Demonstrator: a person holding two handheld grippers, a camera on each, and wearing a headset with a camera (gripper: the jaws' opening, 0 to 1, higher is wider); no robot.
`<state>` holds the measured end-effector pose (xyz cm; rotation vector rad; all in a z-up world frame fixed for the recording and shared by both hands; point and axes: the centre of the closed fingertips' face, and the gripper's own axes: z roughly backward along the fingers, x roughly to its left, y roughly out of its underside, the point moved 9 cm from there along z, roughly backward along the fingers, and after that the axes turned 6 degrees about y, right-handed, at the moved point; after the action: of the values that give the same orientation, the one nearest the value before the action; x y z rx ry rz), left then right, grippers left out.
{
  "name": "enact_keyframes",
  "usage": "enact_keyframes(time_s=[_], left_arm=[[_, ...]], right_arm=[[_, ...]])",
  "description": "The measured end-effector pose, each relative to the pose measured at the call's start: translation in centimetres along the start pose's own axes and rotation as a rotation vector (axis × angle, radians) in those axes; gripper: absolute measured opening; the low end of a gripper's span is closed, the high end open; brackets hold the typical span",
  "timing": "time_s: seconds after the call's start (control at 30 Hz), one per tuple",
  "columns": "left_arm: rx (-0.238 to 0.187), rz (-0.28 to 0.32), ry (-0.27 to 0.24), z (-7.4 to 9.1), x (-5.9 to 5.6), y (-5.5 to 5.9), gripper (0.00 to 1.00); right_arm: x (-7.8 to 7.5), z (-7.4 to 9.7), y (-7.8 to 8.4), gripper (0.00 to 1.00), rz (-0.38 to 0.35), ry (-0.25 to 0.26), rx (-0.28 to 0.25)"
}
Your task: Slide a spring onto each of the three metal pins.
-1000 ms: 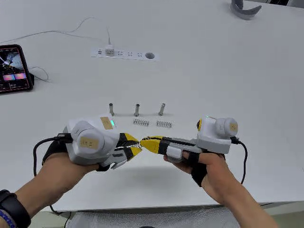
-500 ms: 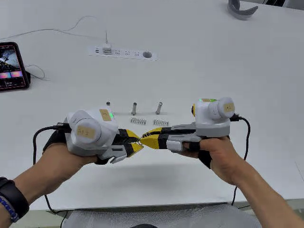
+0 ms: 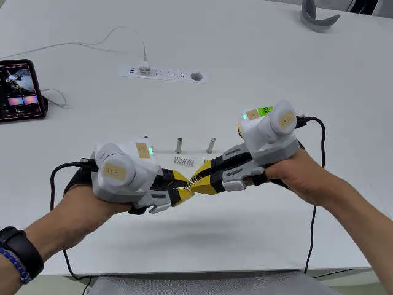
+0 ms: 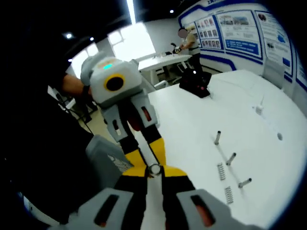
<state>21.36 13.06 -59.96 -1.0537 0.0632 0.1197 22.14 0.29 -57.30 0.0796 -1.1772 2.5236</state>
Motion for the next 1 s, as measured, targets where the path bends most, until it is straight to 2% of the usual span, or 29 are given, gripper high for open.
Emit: enact_keyframes(time_s=[0.2, 0.37, 0.47, 0.57, 0.73, 0.87, 1.0], left_arm=[[-0.010, -0.013, -0.002, 0.6, 0.1, -0.5, 0.09], [0.001, -0.044, -0.007, 1.0, 0.0, -0.9, 0.09], [-0.013, -0.039, -0.005, 1.2, -0.2, -0.9, 0.09], [-0.008, -0.040, 0.001, 1.1, -0.2, -0.8, 0.09], [0.008, -0.043, 0.005, 0.8, -0.4, -0.5, 0.10], [-0.008, -0.050, -0.003, 0.8, -0.4, -0.1, 0.10], [-0.022, -0.026, -0.009, 0.6, -0.4, 0.1, 0.11]], right_arm=[[0.0, -0.3, -1.4, 0.13, 0.111, -0.028, 0.058], [0.1, -0.3, -2.5, 0.13, 0.177, -0.048, 0.105], [0.2, -0.2, -2.8, 0.12, 0.204, -0.068, 0.132], [0.5, -0.4, -2.8, 0.12, 0.236, -0.070, 0.160], [0.5, -0.7, -2.5, 0.12, 0.247, -0.074, 0.179], [0.5, -0.7, -2.4, 0.12, 0.248, -0.071, 0.182], [0.4, -1.0, -2.3, 0.12, 0.249, -0.070, 0.190]])
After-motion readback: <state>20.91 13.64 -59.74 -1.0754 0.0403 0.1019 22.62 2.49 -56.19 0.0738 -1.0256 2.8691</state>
